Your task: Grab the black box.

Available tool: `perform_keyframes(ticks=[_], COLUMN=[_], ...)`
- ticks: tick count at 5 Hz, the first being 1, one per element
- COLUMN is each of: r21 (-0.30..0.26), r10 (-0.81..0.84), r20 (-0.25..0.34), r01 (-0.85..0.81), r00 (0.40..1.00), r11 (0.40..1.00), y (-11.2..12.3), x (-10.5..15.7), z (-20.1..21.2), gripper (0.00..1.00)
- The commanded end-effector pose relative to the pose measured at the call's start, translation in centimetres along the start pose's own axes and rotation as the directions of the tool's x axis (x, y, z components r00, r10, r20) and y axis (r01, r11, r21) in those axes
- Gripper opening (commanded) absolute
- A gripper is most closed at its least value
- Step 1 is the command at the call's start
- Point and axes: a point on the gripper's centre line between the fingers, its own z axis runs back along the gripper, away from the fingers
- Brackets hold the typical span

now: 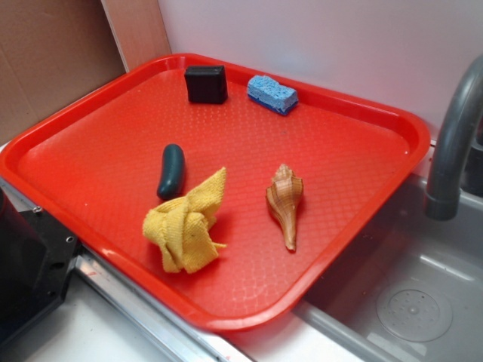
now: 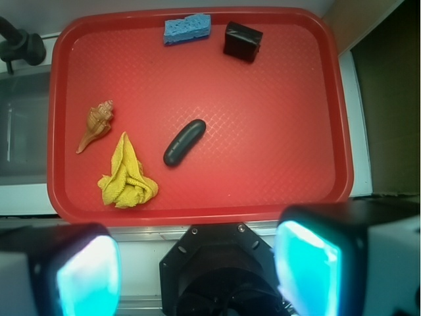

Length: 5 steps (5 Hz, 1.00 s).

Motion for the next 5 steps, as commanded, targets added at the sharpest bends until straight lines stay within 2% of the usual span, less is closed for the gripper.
perform_keyframes(ticks=[1,2,3,4,5], r21=[0.000,0.040,0.002,0.033,0.043], r10=[0.000,-0.164,-0.353,-0.474,-0.505], r20=[0.000,0.069,0.126,0.110,0.046], r01=[0.000,0.162,0.355,0.473,0.503], r00=[1.000,0.984,0.927,0.874,0.862], r11=[1.000,0.986,0.935,0.880,0.863], y=[0.0,2.9,4.8,5.8,7.3], x=[0.0,4.7,9.9,12.6,14.3], z=[0.0,-3.4,-6.5,-10.2,-13.6], gripper=[1.00,1.00,1.00,1.00,1.00])
